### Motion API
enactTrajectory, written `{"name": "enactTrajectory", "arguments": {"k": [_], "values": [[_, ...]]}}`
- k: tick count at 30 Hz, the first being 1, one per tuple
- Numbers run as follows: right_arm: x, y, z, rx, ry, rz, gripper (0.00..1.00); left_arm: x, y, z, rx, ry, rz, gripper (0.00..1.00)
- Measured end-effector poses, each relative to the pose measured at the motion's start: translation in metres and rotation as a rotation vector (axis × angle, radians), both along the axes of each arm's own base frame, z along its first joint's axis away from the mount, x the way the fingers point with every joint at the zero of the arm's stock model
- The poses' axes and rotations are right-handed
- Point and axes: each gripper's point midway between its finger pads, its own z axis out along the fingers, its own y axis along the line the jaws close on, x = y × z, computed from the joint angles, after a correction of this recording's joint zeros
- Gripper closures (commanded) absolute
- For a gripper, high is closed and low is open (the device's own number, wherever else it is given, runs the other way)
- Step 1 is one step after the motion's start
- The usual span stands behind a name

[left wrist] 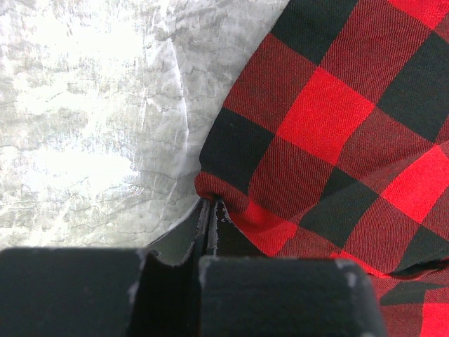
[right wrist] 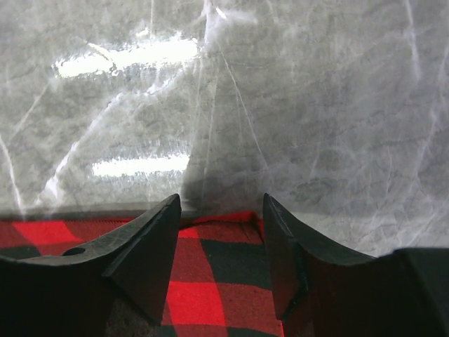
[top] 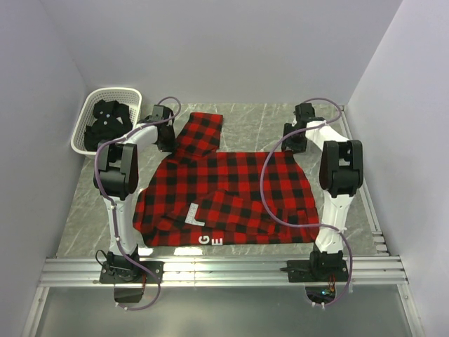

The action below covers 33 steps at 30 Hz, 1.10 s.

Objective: Fold and stack the long sleeve shirts
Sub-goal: Fold the shirt

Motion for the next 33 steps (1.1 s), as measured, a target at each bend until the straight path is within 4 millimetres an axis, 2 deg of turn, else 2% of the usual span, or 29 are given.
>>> {"name": "enactTrajectory", "arguments": {"k": [6, 14, 33], "values": [[0.0, -0.003, 0.002, 0.049, -0.007, 0.065, 0.42, 0.0, 0.0, 0.0, 0.002, 0.0, -0.004, 0.99], [0.003, -0.012, 0.018, 0.118, -0.053, 0.117, 0.42, 0.0, 0.0, 0.0, 0.004, -0.001, -0.006, 1.0], [-0.003, -0.003, 0.013, 0.073, -0.044, 0.256, 0.48, 0.0, 0.0, 0.0, 0.022, -0.004, -0.007, 1.0]]}}
